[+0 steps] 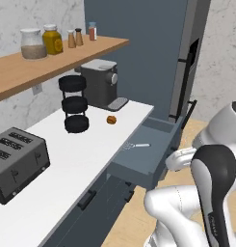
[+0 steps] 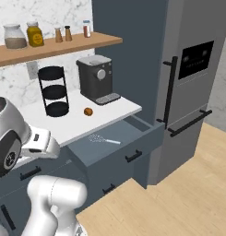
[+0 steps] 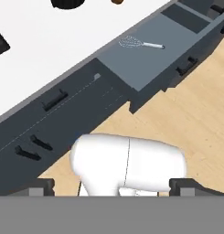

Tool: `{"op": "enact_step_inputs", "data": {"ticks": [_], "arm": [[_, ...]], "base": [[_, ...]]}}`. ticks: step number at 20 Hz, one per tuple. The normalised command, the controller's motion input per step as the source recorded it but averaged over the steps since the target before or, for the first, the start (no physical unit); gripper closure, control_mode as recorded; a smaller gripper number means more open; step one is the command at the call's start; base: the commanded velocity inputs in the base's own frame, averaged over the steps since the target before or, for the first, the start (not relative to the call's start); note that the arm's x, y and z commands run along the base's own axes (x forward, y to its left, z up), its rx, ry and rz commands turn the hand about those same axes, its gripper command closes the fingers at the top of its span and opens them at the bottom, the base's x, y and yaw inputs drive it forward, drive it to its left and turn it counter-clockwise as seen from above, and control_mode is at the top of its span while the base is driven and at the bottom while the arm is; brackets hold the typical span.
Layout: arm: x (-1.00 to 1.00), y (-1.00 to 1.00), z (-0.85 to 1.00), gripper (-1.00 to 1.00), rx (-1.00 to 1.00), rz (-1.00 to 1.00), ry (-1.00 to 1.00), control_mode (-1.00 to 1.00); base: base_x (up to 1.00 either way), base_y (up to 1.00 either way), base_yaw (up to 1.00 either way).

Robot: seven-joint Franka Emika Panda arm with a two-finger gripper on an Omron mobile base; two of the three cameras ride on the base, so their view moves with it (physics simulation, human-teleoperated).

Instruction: Pick the whisk from the drawer and place it on the counter.

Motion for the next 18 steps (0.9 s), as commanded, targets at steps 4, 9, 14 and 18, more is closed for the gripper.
{"op": "enact_step_inputs", "data": {"ticks": [4,9,14,18], "arm": [[0.11,-1.0,-0.11,-1.0,0.04,-0.21,0.1,-1.0],[0.35,-1.0,-0.32,-1.0,0.03,-0.24,0.18,-1.0],[0.98,-0.6,-0.2,-1.0,0.0,-0.28,0.06,-1.0],[1.0,-0.01,-0.25,-1.0,0.0,-0.18,0.0,-1.0]], "base": [[0.0,0.0,0.0],[0.0,0.0,0.0],[0.0,0.0,0.0],[0.0,0.0,0.0]]}}
